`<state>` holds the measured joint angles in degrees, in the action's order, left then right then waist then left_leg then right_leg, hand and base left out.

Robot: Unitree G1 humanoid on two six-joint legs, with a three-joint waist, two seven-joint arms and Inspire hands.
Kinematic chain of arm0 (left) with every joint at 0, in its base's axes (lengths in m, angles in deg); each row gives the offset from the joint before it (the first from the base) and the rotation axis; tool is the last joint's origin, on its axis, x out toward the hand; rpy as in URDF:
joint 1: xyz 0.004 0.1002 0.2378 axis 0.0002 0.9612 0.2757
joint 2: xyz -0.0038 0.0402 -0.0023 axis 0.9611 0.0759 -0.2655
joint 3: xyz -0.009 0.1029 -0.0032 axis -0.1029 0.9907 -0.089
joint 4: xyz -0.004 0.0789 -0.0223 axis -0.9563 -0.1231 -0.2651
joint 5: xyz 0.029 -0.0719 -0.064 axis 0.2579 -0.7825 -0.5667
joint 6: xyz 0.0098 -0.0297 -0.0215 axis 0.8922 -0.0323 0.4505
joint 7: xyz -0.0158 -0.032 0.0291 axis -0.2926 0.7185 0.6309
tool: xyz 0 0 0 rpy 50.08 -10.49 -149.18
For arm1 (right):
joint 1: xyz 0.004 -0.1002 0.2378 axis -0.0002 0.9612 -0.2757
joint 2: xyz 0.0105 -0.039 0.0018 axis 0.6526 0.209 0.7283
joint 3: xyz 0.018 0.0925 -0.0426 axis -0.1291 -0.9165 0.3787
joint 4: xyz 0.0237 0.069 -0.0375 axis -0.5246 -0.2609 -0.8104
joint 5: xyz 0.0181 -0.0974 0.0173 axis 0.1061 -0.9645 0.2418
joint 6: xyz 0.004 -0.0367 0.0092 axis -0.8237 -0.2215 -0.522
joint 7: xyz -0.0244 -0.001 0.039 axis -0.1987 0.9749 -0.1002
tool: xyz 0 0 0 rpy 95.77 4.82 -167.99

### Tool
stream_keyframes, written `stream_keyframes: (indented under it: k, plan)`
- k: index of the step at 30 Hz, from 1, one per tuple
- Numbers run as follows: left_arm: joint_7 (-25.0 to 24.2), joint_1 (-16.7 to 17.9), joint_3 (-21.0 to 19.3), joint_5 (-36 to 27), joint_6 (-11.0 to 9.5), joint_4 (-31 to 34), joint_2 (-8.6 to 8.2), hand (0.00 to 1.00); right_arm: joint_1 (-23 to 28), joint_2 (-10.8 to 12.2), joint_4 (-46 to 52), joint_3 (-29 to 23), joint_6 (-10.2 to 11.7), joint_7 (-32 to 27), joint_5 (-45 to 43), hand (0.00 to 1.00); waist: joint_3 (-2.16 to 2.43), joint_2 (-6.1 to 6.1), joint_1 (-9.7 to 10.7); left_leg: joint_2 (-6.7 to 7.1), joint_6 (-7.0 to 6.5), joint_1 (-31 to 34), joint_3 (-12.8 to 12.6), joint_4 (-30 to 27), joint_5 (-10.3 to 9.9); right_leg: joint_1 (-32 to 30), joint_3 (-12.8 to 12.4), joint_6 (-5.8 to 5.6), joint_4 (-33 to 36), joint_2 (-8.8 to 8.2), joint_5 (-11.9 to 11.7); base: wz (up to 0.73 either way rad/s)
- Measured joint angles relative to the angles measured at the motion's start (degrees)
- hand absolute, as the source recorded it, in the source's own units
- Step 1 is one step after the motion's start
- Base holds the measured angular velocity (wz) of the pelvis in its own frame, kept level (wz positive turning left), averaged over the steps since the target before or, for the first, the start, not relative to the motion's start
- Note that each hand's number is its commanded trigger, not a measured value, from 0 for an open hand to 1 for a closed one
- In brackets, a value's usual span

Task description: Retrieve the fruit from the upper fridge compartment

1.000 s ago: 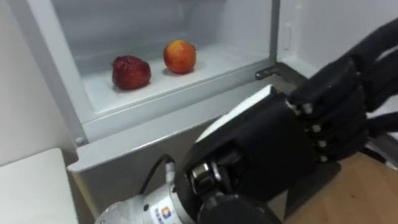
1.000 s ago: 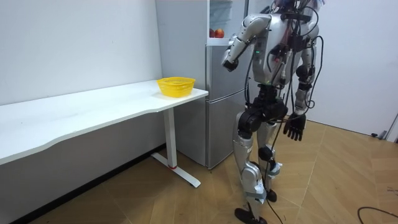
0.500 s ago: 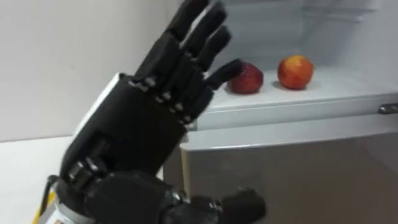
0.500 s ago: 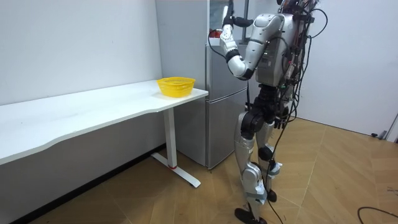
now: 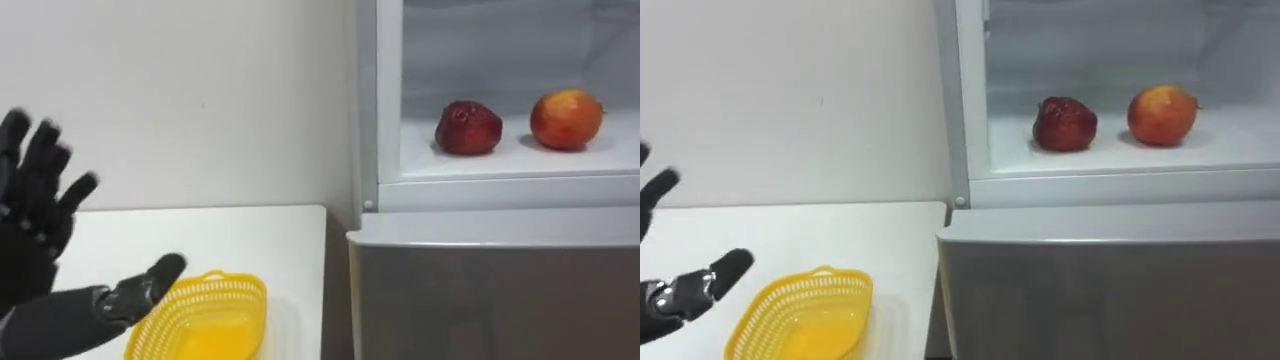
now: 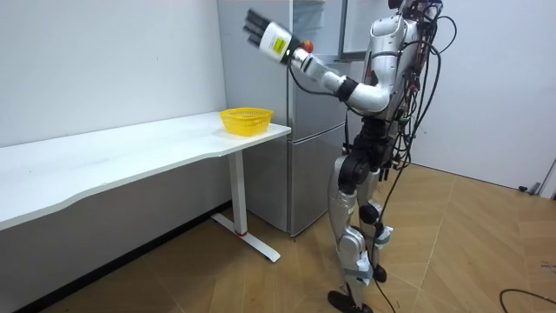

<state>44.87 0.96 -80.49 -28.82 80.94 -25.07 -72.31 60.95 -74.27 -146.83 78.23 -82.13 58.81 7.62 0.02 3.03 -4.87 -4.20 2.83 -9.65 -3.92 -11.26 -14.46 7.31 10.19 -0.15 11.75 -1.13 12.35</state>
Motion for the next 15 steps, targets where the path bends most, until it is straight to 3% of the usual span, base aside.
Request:
stream_keyframes:
  k: [4,6,9,11,15]
  plan:
    - [9.0,4.3,-3.5,0.5,-0.1,-13.2,-0.50,0.00,0.6,-0.4,-0.1,-1.2,-0.1,-0.7,1.3,0.00,0.00,-0.25,-0.6,0.09,0.00,0.3,0.9,0.0,0.0,0.1,0.7,0.00,0.0,-0.06,0.3,0.11]
    - [14.3,6.4,-5.6,0.4,-0.3,-21.4,-2.78,0.00,1.4,-0.4,0.6,-3.7,-0.3,-0.7,1.6,0.00,0.02,-0.23,-1.3,0.20,0.00,0.2,0.9,0.3,0.0,0.1,0.8,-0.05,-0.1,-0.22,0.3,0.00]
    - [18.1,6.8,-5.6,0.0,-0.9,-33.9,-2.94,0.00,2.2,-0.5,0.9,-5.9,-0.8,-0.7,1.7,0.00,0.03,-0.32,-2.0,0.42,0.00,0.1,1.1,0.6,0.0,0.1,0.9,-0.23,0.0,-0.41,0.4,0.04]
    - [20.4,7.2,-4.8,0.1,-1.0,-48.0,-3.20,0.00,2.5,-0.5,1.6,-6.7,-0.8,-0.6,1.3,0.00,0.03,-0.38,-1.7,0.72,-0.02,-0.1,1.2,0.5,0.0,0.4,0.9,-0.46,0.0,-0.73,0.5,0.00]
    - [20.5,8.3,-0.4,-0.4,-0.5,-65.9,-3.59,0.00,2.6,0.1,1.7,-6.7,-1.9,0.2,1.6,0.00,0.08,-1.10,-1.2,1.00,-0.04,-0.1,1.2,0.5,0.0,0.8,1.1,-0.71,-0.1,-1.06,0.7,0.04]
